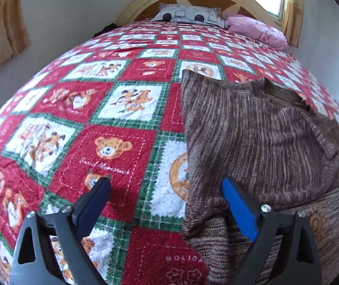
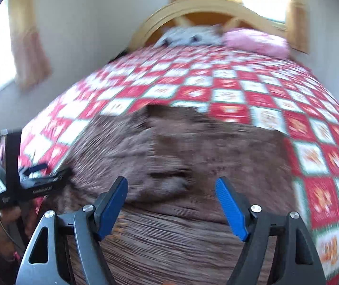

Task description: Fold small clothes

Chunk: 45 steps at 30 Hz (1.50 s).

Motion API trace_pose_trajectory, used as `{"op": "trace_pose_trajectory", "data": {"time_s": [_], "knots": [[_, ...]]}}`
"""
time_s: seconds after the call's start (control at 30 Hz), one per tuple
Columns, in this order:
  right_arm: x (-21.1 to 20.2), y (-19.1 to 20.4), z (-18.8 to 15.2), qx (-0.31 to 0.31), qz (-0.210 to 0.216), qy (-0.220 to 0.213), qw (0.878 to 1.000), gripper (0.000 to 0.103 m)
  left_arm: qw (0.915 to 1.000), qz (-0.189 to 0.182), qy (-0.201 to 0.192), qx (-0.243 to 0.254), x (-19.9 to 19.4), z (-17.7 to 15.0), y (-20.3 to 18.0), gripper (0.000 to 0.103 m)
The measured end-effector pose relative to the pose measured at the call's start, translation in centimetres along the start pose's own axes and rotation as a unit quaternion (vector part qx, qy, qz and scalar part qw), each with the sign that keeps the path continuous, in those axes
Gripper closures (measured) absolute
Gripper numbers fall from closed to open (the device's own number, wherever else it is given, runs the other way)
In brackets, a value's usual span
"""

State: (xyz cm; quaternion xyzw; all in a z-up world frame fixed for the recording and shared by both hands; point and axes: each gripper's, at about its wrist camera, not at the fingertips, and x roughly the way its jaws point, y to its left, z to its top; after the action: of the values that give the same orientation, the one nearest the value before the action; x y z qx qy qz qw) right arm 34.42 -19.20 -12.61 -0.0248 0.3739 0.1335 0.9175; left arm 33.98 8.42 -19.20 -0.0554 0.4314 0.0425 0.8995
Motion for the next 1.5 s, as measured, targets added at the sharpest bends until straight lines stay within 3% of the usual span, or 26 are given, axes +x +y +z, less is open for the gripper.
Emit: {"op": "trace_pose_trajectory", "data": {"time_s": [0.07,0.17,0.27,0.37,0.47,0.57,0.63,0.73,0.87,1.0,1.1,1.23,1.33,1.5], "knots": [[2.8,2.2,0.7,-0.035,-0.004,0.052,0.998,0.026,1.0000,-0.005,-0.002,-0.007,0.2,0.1,-0.1,0.005],[6.3,2.9,1.6,-0.065,-0.069,0.080,0.992,0.026,0.9999,-0.009,-0.002,-0.013,0.2,0.0,0.1,0.005],[8.5,-1.2,3.0,-0.043,-0.197,0.092,0.975,0.026,0.9997,-0.016,-0.001,-0.017,0.2,0.0,0.3,0.004],[7.0,-6.4,3.8,0.042,-0.247,0.062,0.966,0.026,0.9995,-0.024,-0.003,-0.022,0.2,0.0,0.5,0.004],[4.8,-6.9,3.2,0.047,-0.190,0.037,0.980,0.026,0.9993,-0.028,-0.003,-0.023,0.2,0.0,0.6,0.003],[3.5,-4.3,2.6,0.034,-0.068,0.015,0.997,0.026,0.9991,-0.032,-0.005,-0.027,0.1,0.0,0.8,0.003],[3.5,-1.5,2.5,0.005,-0.019,0.014,1.000,0.029,0.9991,-0.032,-0.005,-0.027,0.0,-0.1,0.8,0.003],[5.0,1.9,2.2,-0.042,0.015,0.036,0.998,0.042,0.9990,-0.034,-0.006,-0.029,0.0,-0.1,1.0,0.003],[6.2,2.4,0.5,-0.043,0.012,0.078,0.996,0.062,0.9987,-0.038,-0.007,-0.033,-0.1,-0.1,1.0,0.003],[4.7,0.7,-1.7,-0.028,0.030,0.111,0.993,0.065,0.9987,-0.038,-0.007,-0.032,-0.1,-0.1,1.0,0.003],[3.8,0.4,-2.4,-0.057,-0.001,0.129,0.990,0.067,0.9988,-0.037,-0.007,-0.032,-0.1,0.0,1.0,0.003],[1.9,1.1,-1.8,-0.077,-0.035,0.079,0.993,0.067,0.9987,-0.038,-0.005,-0.032,-0.1,0.0,1.0,0.002],[1.7,2.9,0.0,-0.091,-0.017,0.031,0.995,0.065,0.9991,-0.033,-0.004,-0.027,0.0,0.0,0.7,0.002],[6.1,4.8,1.8,-0.116,-0.023,0.072,0.990,0.065,0.9992,-0.030,-0.003,-0.024,0.2,0.0,0.6,0.002]]}}
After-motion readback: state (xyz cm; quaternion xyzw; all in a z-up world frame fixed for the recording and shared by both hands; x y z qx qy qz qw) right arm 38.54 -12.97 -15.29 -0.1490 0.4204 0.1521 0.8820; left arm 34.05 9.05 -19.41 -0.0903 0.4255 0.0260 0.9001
